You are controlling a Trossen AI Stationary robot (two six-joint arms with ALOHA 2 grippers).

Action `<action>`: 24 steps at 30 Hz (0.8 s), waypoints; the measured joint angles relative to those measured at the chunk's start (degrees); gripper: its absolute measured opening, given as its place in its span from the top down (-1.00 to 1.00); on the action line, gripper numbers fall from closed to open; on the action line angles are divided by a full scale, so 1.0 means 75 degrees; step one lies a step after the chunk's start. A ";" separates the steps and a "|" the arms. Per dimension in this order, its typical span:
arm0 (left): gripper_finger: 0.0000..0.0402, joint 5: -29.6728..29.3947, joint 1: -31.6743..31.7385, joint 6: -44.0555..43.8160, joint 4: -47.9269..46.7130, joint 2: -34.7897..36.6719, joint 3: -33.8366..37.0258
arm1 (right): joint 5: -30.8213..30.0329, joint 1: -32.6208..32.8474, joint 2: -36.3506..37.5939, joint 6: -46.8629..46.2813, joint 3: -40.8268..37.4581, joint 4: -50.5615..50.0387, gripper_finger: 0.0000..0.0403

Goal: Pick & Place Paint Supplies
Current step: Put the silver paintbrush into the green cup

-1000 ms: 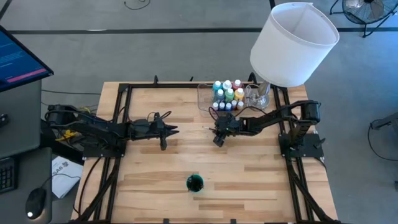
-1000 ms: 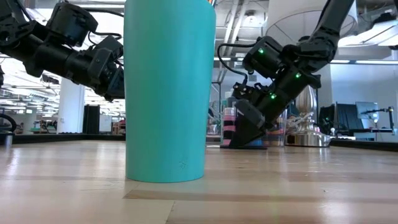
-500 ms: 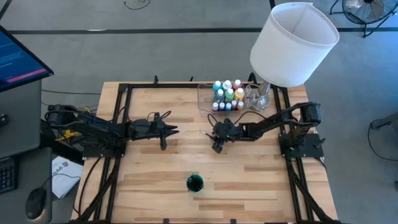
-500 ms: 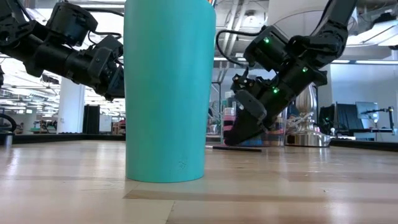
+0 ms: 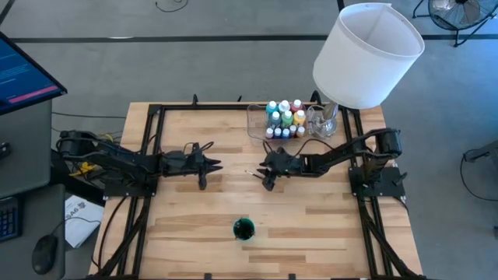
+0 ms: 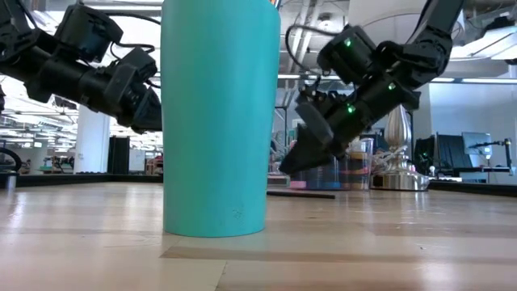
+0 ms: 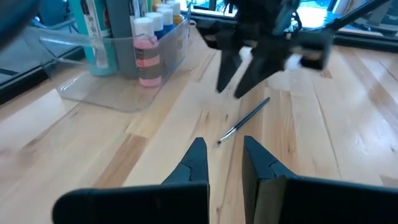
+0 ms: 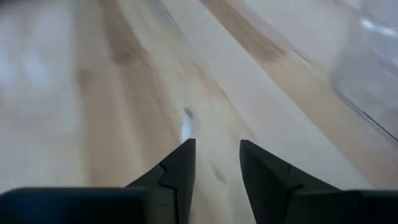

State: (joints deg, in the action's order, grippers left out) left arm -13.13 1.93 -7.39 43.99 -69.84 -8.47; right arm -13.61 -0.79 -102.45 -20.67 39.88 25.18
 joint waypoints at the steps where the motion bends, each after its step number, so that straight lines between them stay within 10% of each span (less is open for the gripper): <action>1: 1.00 0.0000 0.0000 0.0000 0.0001 0.0000 0.0030 | 0.0005 0.0054 0.0000 -0.0029 0.0000 0.0227 0.41; 10: 1.00 -0.0003 -0.0017 -0.0117 0.0074 0.0000 0.0461 | 0.0236 0.1042 0.0000 0.0431 0.0268 0.0126 0.41; 24: 1.00 0.0011 -0.0015 -0.0079 0.0131 0.0000 0.0492 | 0.0594 0.0503 -0.0003 0.0373 0.4562 -0.6528 0.41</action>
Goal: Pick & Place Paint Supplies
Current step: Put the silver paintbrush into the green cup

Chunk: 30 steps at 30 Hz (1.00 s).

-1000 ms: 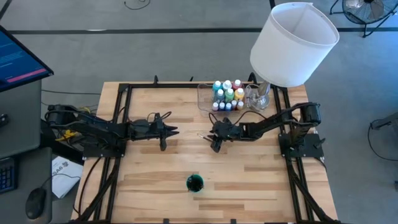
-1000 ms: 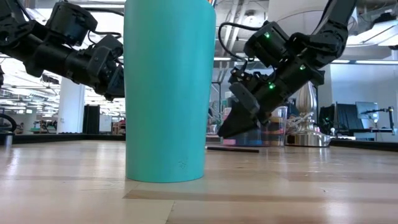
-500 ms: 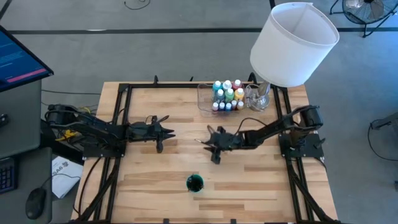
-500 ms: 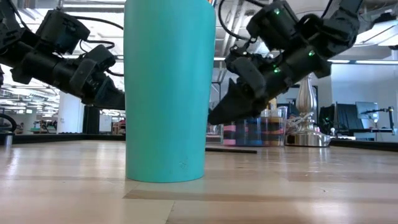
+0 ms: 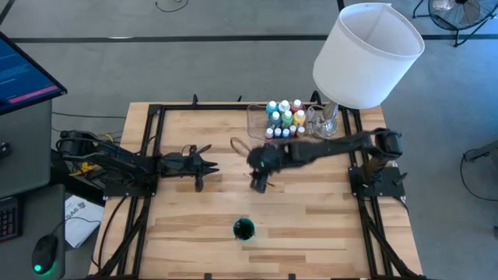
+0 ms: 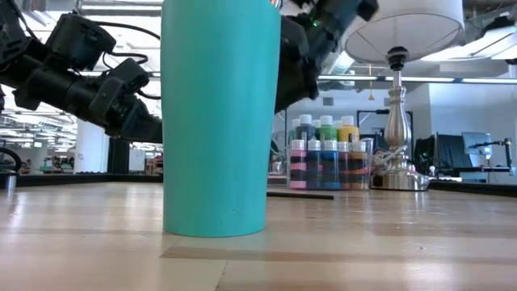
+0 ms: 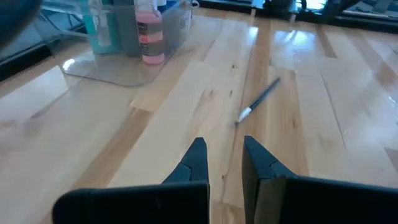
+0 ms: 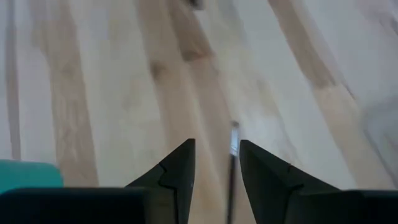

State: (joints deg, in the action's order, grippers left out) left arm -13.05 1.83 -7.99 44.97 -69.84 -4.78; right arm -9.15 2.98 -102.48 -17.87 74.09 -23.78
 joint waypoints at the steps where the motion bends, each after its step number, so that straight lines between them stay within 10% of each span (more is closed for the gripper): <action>1: 1.00 0.0085 0.0000 0.0000 -0.0003 0.0000 0.0025 | 0.0253 -0.0156 0.0000 -0.0023 0.0261 -0.0438 0.41; 15: 1.00 0.0423 0.0015 -0.1197 -0.0915 0.0009 0.0598 | 0.2078 -0.1317 -0.0442 -0.0421 0.1648 -0.2664 0.41; 26: 1.00 0.0462 -0.0172 -0.1187 -0.1119 0.0035 0.0598 | 0.1777 -0.0944 -0.4695 0.1853 0.7986 -0.8170 0.41; 30: 1.00 0.0536 -0.0242 -0.1197 -0.1383 0.0033 0.0592 | 0.1851 -0.0957 -0.4785 0.2298 0.7561 -0.8065 0.41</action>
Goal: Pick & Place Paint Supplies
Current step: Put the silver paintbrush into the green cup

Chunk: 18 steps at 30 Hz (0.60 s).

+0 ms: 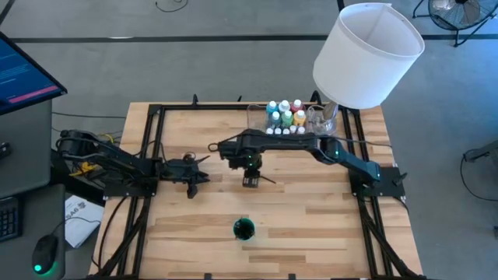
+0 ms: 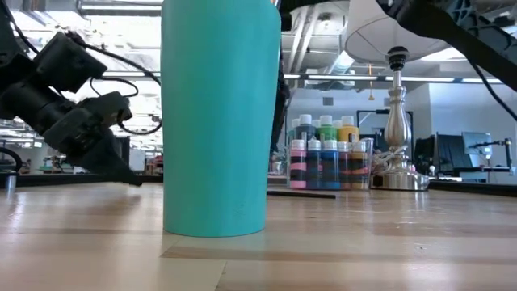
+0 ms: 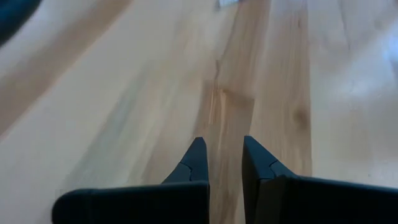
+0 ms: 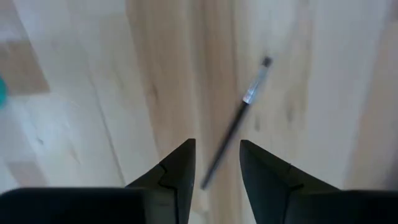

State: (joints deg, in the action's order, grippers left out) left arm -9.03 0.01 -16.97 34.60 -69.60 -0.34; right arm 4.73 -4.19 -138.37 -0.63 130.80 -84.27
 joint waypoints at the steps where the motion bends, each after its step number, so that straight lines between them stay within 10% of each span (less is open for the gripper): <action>1: 1.00 0.0003 -0.0038 -0.0015 -0.0142 0.0008 0.0003 | -0.0005 -0.0029 -0.0068 -0.0025 -0.0009 0.0013 0.41; 18: 1.00 -0.0135 -0.0146 -0.0260 -0.0327 -0.0013 0.0003 | -0.0190 -0.0141 -0.0396 -0.0057 0.0002 0.1252 0.41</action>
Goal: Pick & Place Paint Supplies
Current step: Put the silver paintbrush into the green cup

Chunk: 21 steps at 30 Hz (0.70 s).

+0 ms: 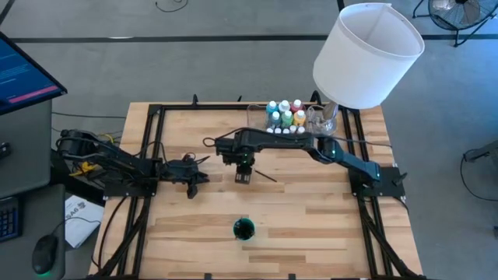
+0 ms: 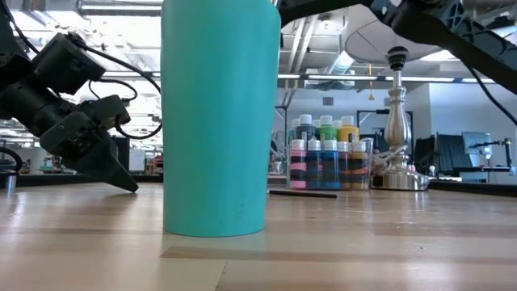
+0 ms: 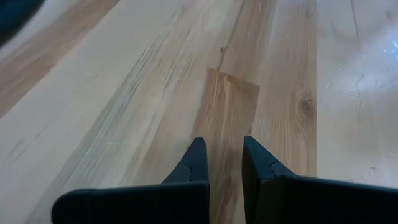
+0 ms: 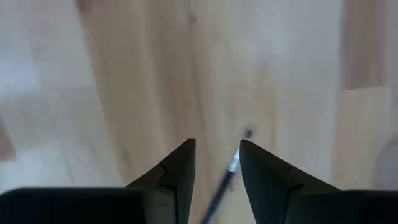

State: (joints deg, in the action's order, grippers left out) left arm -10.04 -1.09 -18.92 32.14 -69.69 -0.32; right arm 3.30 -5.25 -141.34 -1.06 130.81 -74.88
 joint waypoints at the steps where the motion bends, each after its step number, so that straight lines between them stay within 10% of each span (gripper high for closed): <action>1: 1.00 0.0003 -0.0014 0.0000 0.0009 0.0000 0.0000 | -0.0090 -0.0043 0.0003 -0.0038 0.0023 0.0053 0.41; 21: 1.00 0.0006 -0.0020 0.0026 0.0014 0.0000 0.0000 | -0.0240 -0.0278 -0.0520 -0.0062 0.0007 -0.0286 0.41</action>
State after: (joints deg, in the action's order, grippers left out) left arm -10.00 -1.23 -18.72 32.25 -69.69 -0.32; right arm 1.50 -7.33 -145.24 -1.53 130.87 -77.03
